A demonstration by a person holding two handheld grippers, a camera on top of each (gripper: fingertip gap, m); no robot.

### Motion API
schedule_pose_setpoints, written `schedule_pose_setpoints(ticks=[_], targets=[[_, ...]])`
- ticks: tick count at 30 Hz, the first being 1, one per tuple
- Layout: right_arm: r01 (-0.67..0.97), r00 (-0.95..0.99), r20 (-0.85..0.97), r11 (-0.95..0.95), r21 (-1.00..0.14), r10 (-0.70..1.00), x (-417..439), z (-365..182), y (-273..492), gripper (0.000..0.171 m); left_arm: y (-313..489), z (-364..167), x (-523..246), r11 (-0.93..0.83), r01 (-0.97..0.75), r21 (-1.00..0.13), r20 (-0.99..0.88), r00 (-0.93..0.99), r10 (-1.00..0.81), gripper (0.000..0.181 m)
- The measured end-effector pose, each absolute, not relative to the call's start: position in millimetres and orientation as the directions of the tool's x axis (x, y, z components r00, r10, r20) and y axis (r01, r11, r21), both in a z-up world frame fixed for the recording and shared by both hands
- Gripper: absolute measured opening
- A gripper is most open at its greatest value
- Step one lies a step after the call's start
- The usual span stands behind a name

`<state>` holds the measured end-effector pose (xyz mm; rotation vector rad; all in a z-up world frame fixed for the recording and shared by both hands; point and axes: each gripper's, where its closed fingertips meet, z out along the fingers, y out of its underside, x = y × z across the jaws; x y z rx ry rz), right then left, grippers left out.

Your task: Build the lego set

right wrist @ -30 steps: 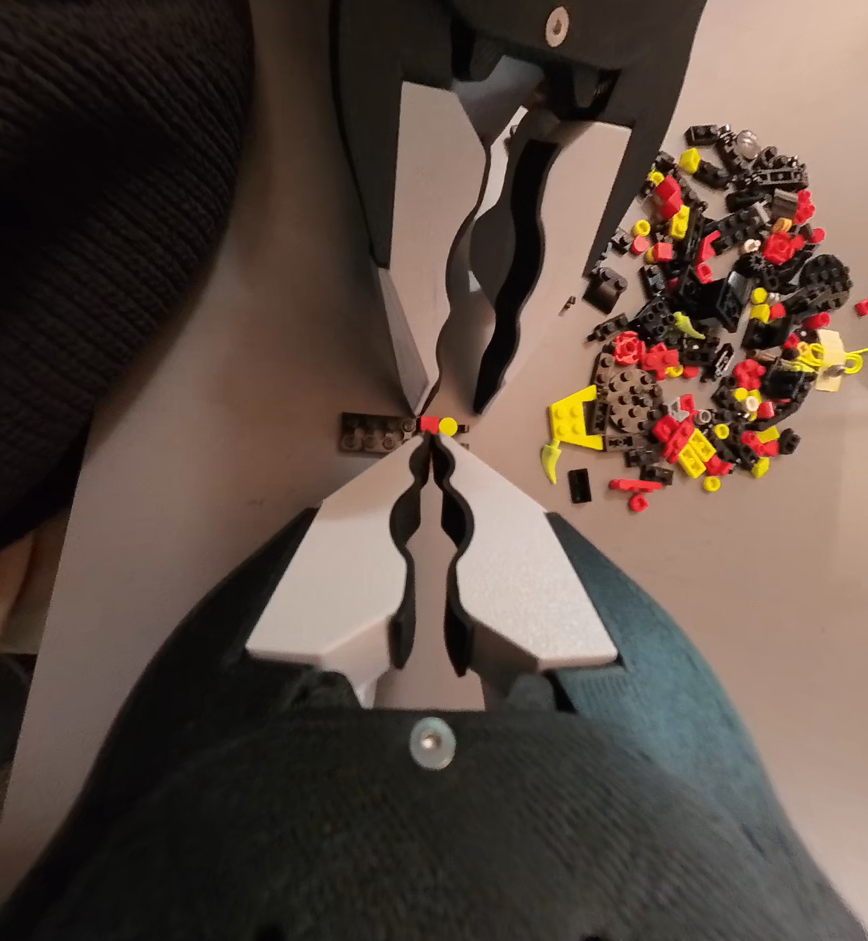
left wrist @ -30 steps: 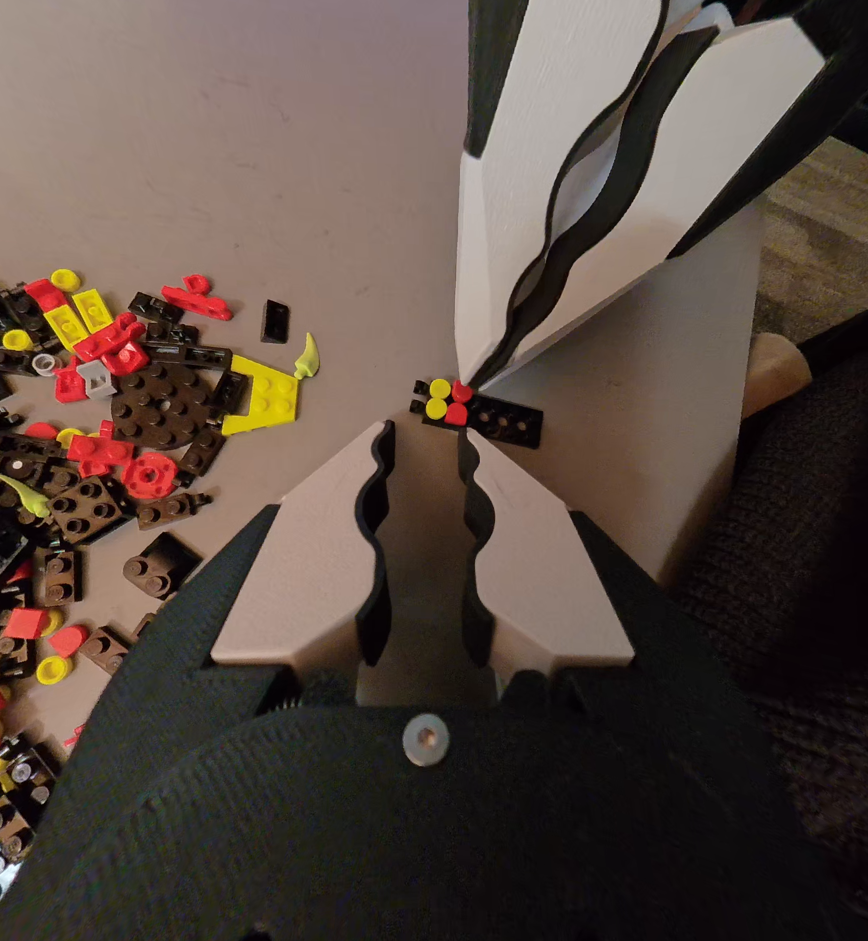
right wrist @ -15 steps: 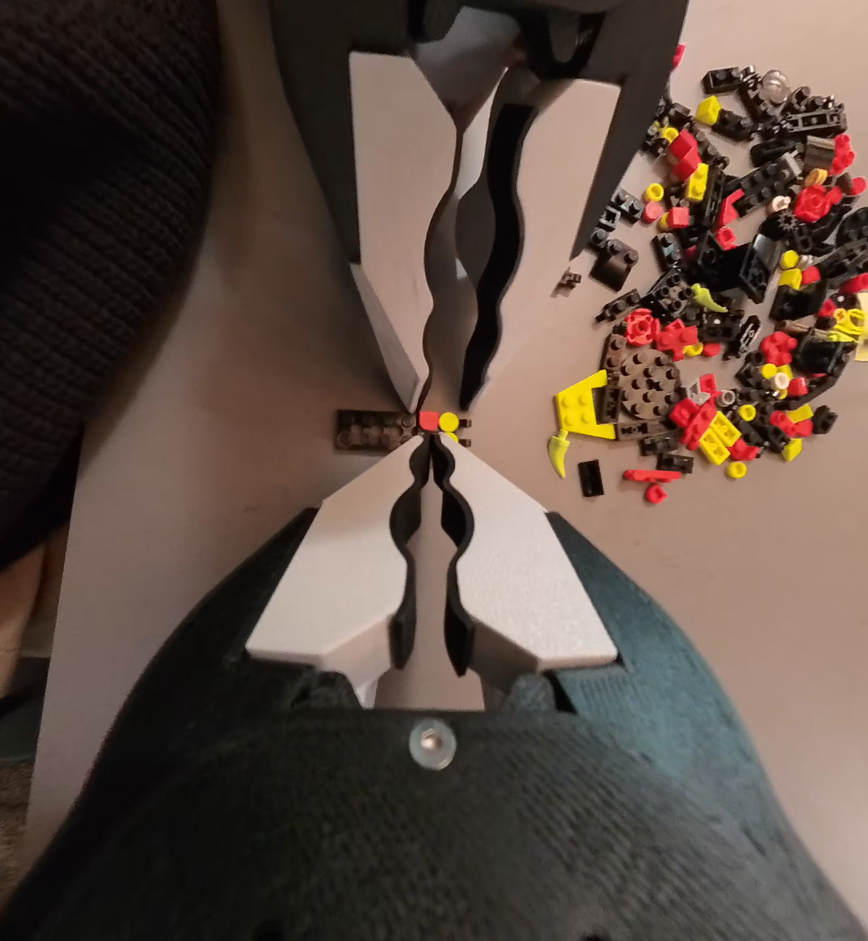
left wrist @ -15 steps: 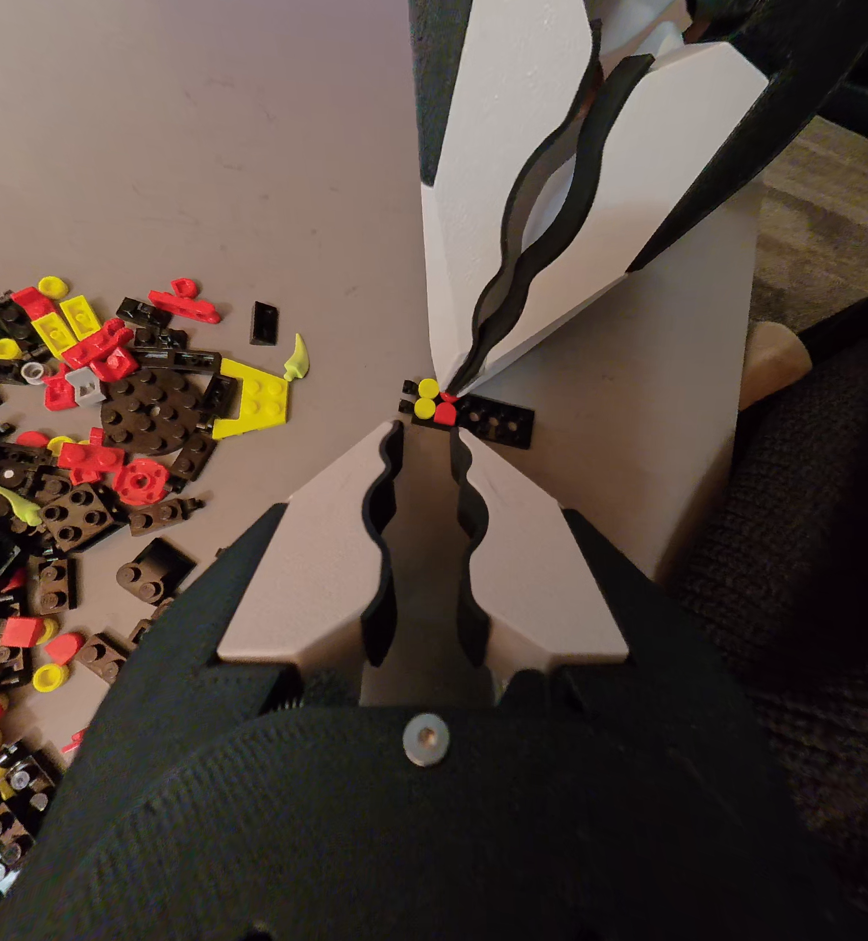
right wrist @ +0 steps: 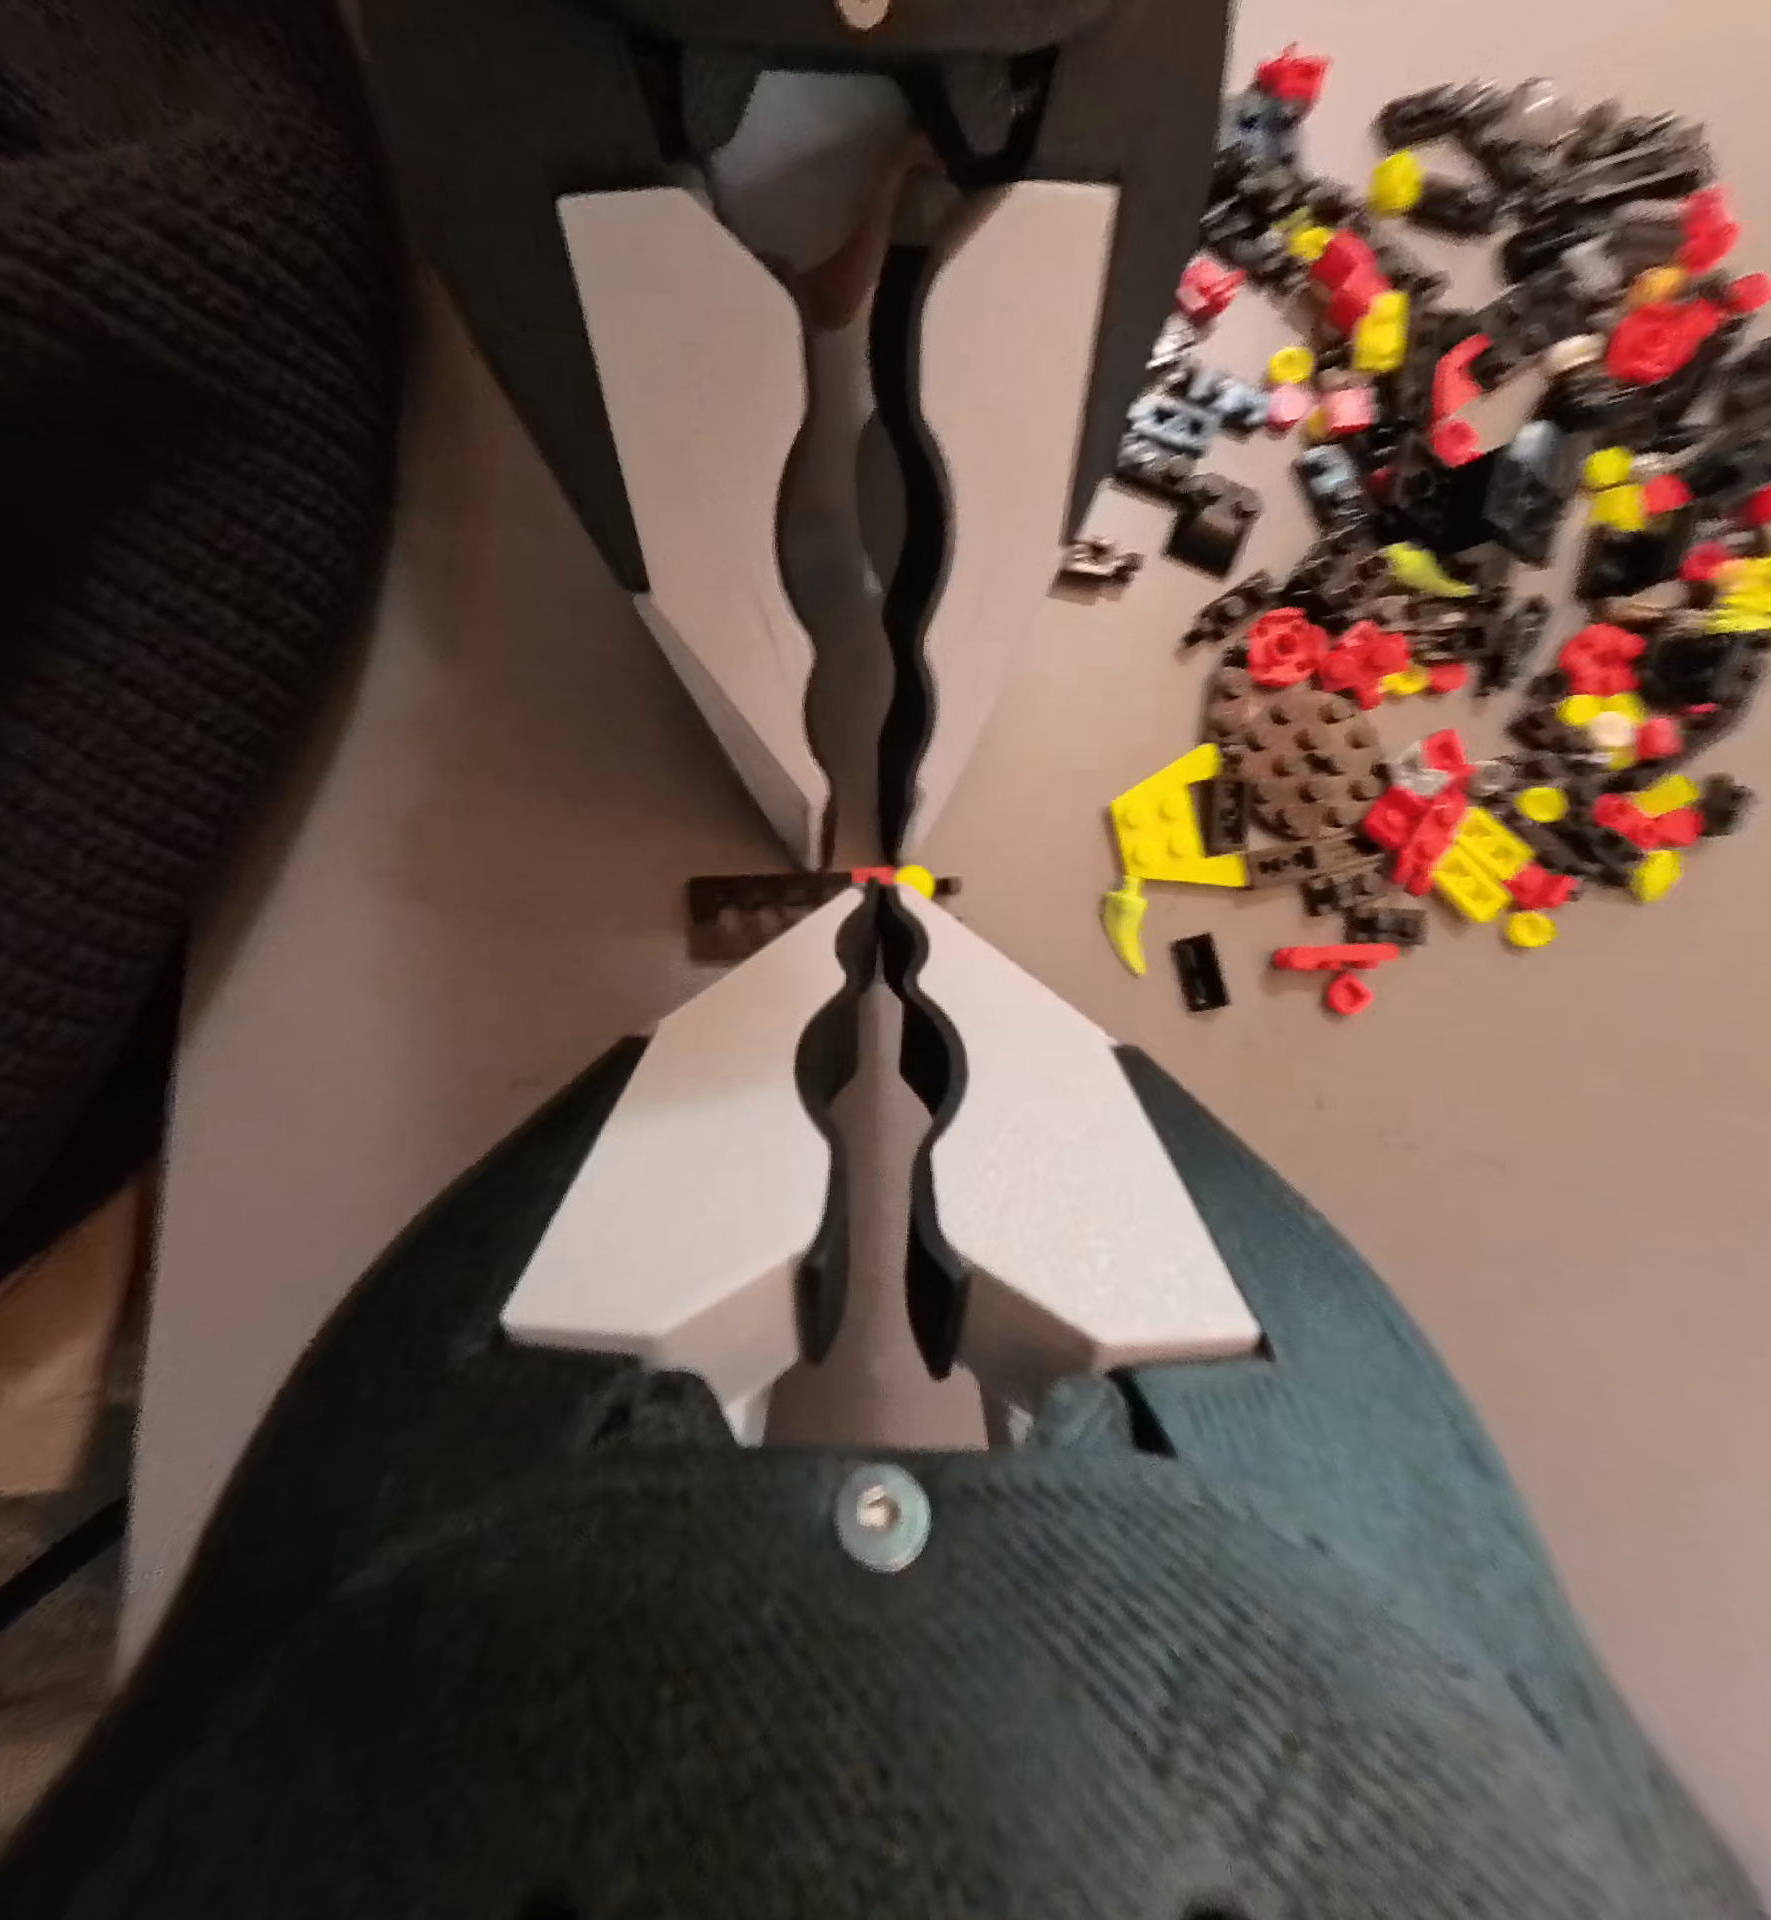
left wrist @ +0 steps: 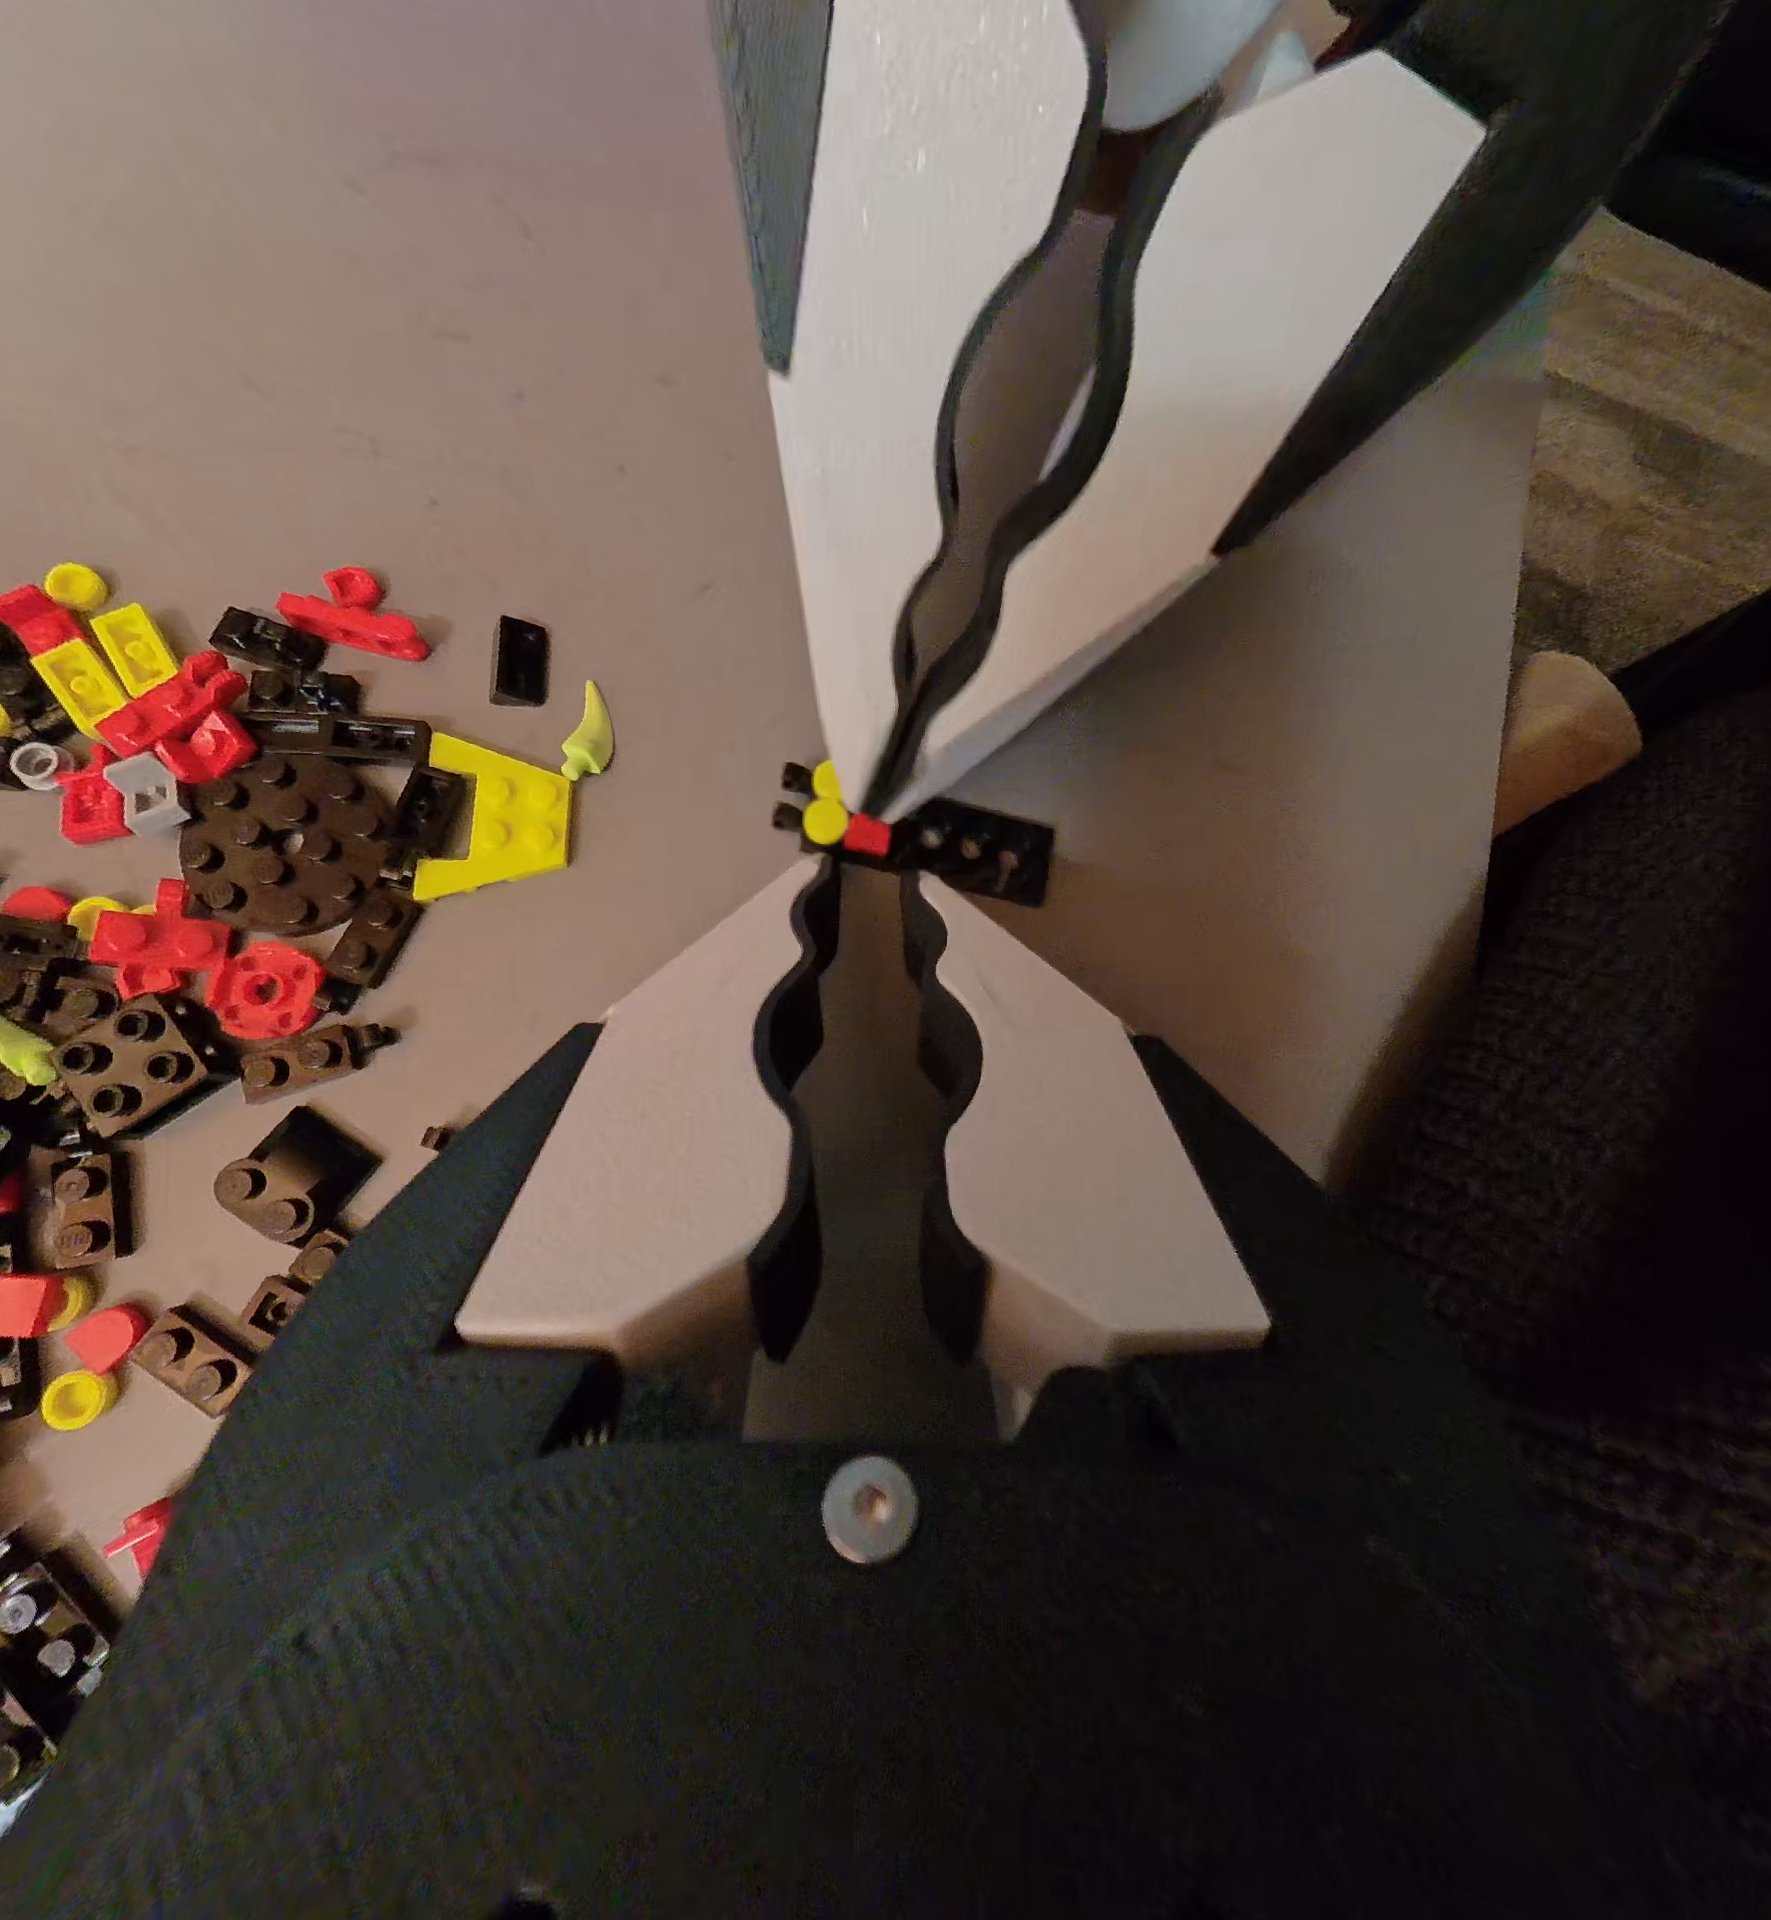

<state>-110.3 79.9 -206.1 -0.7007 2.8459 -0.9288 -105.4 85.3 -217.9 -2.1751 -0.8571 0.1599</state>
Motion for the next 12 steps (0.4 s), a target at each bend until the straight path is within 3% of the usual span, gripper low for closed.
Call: schedule_pose_setpoints(ticks=[3, 6, 12], targets=[[-0.379, -0.914, 0.152, 0.659, -0.650, -0.375, -124, -186, 75, 0.000, 84, -218, -106, -0.461, 0.537, -0.707, 0.165, 0.759, 0.630, 0.010], [-0.243, -0.952, 0.054, 0.635, -0.733, -0.302, -130, -167, 77, 0.000, 84, -218, -106, -0.460, 0.538, -0.707, 0.168, 0.759, 0.629, 0.011], [-0.059, -0.993, -0.031, 0.724, -0.687, -0.111, -141, -178, 84, 0.000, 83, -217, -107, -0.456, 0.537, -0.710, 0.160, 0.753, 0.638, 0.014]])
